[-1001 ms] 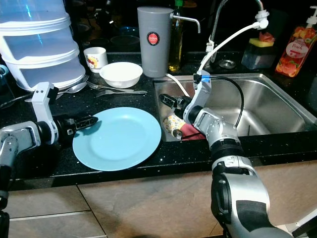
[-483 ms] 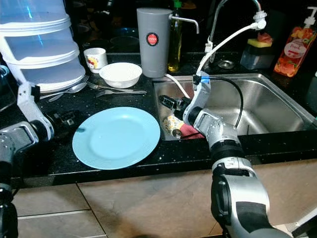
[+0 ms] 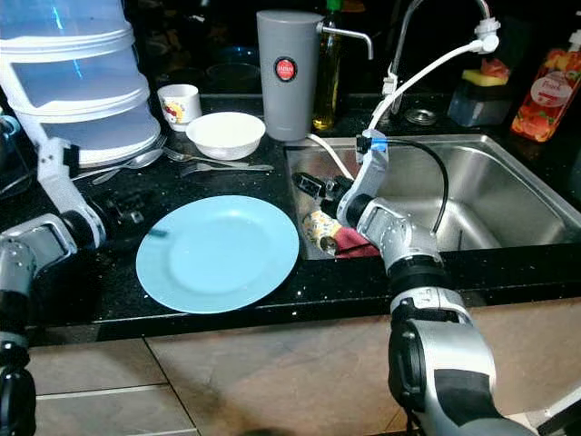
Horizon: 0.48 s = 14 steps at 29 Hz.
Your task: Kitchen organization
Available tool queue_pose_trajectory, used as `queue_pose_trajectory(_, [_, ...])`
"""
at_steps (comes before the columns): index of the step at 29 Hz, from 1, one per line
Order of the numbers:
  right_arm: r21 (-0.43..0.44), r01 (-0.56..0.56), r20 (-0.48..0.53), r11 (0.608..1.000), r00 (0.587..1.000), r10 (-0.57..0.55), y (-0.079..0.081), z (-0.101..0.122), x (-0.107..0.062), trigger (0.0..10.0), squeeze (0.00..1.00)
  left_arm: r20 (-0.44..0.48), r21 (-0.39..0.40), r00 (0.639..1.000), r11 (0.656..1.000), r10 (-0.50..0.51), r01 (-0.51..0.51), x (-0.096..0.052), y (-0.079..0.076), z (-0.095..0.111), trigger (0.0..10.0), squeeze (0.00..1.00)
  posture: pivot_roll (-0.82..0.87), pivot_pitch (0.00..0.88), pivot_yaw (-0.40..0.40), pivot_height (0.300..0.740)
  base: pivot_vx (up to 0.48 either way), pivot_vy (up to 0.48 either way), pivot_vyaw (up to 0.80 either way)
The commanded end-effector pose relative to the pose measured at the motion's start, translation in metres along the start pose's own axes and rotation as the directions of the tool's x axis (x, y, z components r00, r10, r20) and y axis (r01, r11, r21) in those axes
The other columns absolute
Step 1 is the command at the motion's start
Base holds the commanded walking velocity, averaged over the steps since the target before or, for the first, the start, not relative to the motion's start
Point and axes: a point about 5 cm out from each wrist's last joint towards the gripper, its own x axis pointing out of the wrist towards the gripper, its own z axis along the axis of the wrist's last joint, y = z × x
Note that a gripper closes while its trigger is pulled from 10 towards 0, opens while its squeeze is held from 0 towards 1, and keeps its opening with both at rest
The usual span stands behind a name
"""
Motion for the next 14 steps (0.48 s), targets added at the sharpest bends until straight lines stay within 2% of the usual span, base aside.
queue_pose_trajectory(1, [-0.068, -0.012, 0.004, 0.998, 1.0, 0.012, 0.001, 0.006, -0.002, 10.0, 0.0, 0.0, 0.035, 1.0, 0.999, 0.01, -0.01, -0.006, 0.002, 0.007, 10.0, 1.0, 0.12, 0.087, -0.027, 0.74, 0.0, 0.0, 0.0])
queue_pose_trajectory(2, [-0.128, -0.009, -0.013, 0.992, 1.0, 0.008, -0.002, 0.008, -0.005, 10.0, 0.0, 0.01, 0.04, 0.999, 0.999, -0.031, 0.03, -0.009, -0.002, 0.012, 10.0, 1.0, 0.12, 0.087, -0.027, 0.74, 0.0, 0.0, 0.0])
queue_pose_trajectory(3, [-0.137, -0.01, -0.016, 0.991, 1.0, 0.008, -0.003, 0.01, -0.007, 10.0, 0.0, -0.008, 0.056, 0.999, 0.998, -0.033, 0.033, -0.011, -0.002, 0.012, 10.0, 1.0, 0.12, 0.087, -0.027, 0.74, 0.0, 0.0, 0.0])
queue_pose_trajectory(7, [-0.147, -0.011, -0.019, 0.989, 1.0, 0.008, -0.005, 0.012, -0.009, 10.0, 0.0, -0.048, 0.073, 0.998, 0.996, -0.044, 0.047, -0.014, -0.004, 0.011, 10.0, 1.0, 0.12, 0.087, -0.027, 0.74, 0.0, 0.0, 0.0])
queue_pose_trajectory(10, [-0.148, -0.019, -0.024, 0.989, 1.0, 0.015, -0.008, 0.015, -0.013, 10.0, 0.0, -0.102, 0.07, 0.99, 0.992, -0.1, 0.108, -0.022, -0.006, 0.01, 10.0, 1.0, 0.12, 0.087, -0.024, 0.74, 0.0, 0.0, 0.0])
queue_pose_trajectory(14, [-0.147, -0.025, -0.046, 0.989, 0.999, 0.018, -0.01, 0.015, -0.016, 10.0, 0.0, -0.162, 0.061, 0.982, 0.992, -0.103, 0.114, -0.031, -0.002, 0.007, 10.0, 1.0, 0.12, 0.088, -0.025, 0.74, 0.0, 0.0, 0.0])
